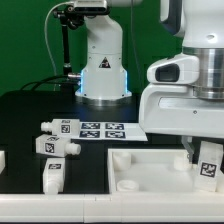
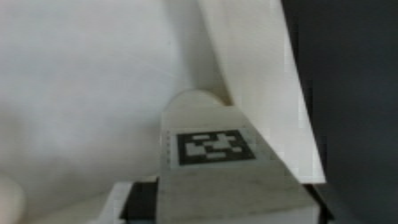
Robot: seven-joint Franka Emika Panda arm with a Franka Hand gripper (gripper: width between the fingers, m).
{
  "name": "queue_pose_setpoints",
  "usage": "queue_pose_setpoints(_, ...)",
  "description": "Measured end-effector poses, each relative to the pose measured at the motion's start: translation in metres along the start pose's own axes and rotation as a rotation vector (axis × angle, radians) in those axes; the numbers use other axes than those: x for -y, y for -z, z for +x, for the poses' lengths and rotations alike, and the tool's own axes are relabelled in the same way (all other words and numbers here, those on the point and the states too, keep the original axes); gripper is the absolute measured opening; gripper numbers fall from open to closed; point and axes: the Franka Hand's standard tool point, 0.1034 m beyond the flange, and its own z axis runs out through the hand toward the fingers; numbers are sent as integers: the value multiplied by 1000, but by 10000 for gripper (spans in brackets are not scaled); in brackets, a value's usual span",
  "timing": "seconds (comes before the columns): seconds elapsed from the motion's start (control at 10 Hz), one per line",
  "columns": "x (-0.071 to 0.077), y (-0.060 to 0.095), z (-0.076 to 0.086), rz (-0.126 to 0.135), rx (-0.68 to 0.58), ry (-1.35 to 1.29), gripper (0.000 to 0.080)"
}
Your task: Assemble one leg
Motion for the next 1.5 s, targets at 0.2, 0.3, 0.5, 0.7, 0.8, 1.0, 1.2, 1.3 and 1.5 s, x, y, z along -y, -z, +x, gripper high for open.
queue_pose_setpoints(0.2,-2,0,1,17,13,-252,287)
queue_pose_setpoints(0.3,-2,-1,1,31,27,-394,287)
queue_pose_setpoints(0.5,-1,-1,0,51,63,-767,287)
queue_pose_setpoints(0.7,-1,0,1,58,91,-941,287)
queue_pose_setpoints(0.8,-1,0,1,55,92,-999,287)
queue_pose_setpoints(1.0,0,0,0,54,86,-999,287)
queue_pose_setpoints(1.2,0,1,1,55,72,-802,355)
queue_pose_setpoints(1.3,2,3,-1,60,63,-626,541)
queue_pose_setpoints(1.5,4,3,-7,62,45,-365,615)
